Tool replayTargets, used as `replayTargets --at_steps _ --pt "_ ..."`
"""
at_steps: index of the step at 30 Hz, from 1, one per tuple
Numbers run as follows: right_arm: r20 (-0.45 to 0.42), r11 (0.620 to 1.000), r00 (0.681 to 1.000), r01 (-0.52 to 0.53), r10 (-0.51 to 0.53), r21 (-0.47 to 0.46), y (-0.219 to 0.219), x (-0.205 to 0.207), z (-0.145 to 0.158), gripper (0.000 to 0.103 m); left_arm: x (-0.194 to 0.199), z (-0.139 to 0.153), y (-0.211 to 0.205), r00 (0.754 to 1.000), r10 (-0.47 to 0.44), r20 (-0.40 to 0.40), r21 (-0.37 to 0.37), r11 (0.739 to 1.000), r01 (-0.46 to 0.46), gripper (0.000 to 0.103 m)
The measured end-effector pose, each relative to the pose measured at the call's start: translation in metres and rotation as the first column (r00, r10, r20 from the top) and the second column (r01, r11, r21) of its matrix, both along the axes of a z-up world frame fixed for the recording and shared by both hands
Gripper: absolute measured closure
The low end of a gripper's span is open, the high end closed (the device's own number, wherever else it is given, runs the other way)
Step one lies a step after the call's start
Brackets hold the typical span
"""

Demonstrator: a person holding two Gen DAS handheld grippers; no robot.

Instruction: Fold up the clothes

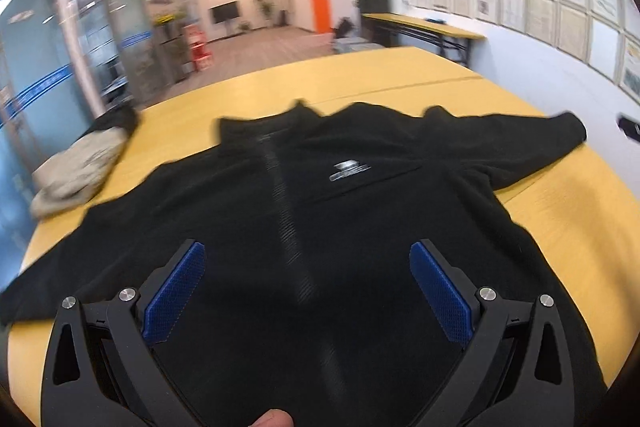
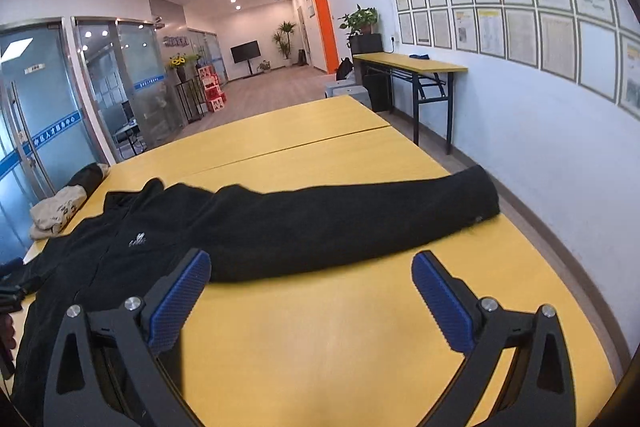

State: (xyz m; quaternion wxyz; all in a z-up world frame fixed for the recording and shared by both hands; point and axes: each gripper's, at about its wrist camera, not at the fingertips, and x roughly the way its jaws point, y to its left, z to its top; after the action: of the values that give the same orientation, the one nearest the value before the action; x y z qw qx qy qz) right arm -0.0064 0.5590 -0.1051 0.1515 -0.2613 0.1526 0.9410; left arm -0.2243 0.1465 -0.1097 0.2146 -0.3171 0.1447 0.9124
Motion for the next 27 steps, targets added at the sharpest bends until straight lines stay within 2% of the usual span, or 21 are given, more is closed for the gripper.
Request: replayTargets --at_steps 3,5,8,10,13,16,21,23,24,25,27 --pt "-0.003 0.99 0.994 0.107 -0.108 -0.087 0.056 -0.021 -0.021 0.0 -0.036 -0.013 0.05 0.999 -0.054 0.008 0.027 0.998 0.053 0.0" --pt "-0.003 0.962 0.98 0.196 -0.201 -0.192 0.097 -0.026 -0.038 0.0 -0.057 -0.019 0.084 0.996 -0.085 0.014 0.023 0.996 0.085 0.0" --pt "0.011 0.879 0.946 0.306 -0.325 -0.366 0.153 -0.027 -0.068 0.0 -0.082 -0.023 0.134 0.989 -0.145 0.004 0.02 0.989 0.145 0.0" --pt "0.02 0.809 0.925 0.342 -0.379 -0.479 0.181 -0.027 -0.088 0.0 -0.093 -0.026 0.165 0.98 -0.198 -0.017 0.007 0.98 0.198 0.0" --pt "0.019 0.754 0.909 0.356 -0.416 -0.552 0.204 -0.03 -0.107 0.0 -0.111 -0.035 0.207 0.964 -0.265 -0.033 -0.033 0.964 0.264 0.0" --pt "0.037 0.699 0.906 0.351 -0.421 -0.623 0.221 -0.039 -0.129 0.003 -0.126 -0.047 0.229 0.959 -0.285 -0.004 -0.041 0.958 0.285 0.0" --pt "0.035 0.718 0.919 0.33 -0.392 -0.613 0.238 -0.063 -0.131 0.004 -0.139 -0.068 0.262 0.953 -0.303 0.009 -0.079 0.95 0.303 0.0" --pt "0.078 0.725 0.918 0.358 -0.389 -0.588 0.245 -0.072 -0.132 0.016 -0.141 -0.076 0.272 0.951 -0.308 0.016 -0.097 0.946 0.308 0.0" --pt "0.1 0.729 0.916 0.371 -0.388 -0.575 0.249 -0.077 -0.133 0.031 -0.143 -0.079 0.275 0.951 -0.308 0.024 -0.101 0.946 0.309 0.0" --pt "0.121 0.732 0.914 0.385 -0.388 -0.562 0.252 -0.08 -0.133 0.052 -0.145 -0.082 0.277 0.952 -0.303 0.036 -0.106 0.946 0.305 0.0" --pt "0.14 0.735 0.91 0.399 -0.39 -0.548 0.256 -0.079 -0.136 0.075 -0.148 -0.087 0.282 0.954 -0.293 0.062 -0.118 0.947 0.299 0.0"
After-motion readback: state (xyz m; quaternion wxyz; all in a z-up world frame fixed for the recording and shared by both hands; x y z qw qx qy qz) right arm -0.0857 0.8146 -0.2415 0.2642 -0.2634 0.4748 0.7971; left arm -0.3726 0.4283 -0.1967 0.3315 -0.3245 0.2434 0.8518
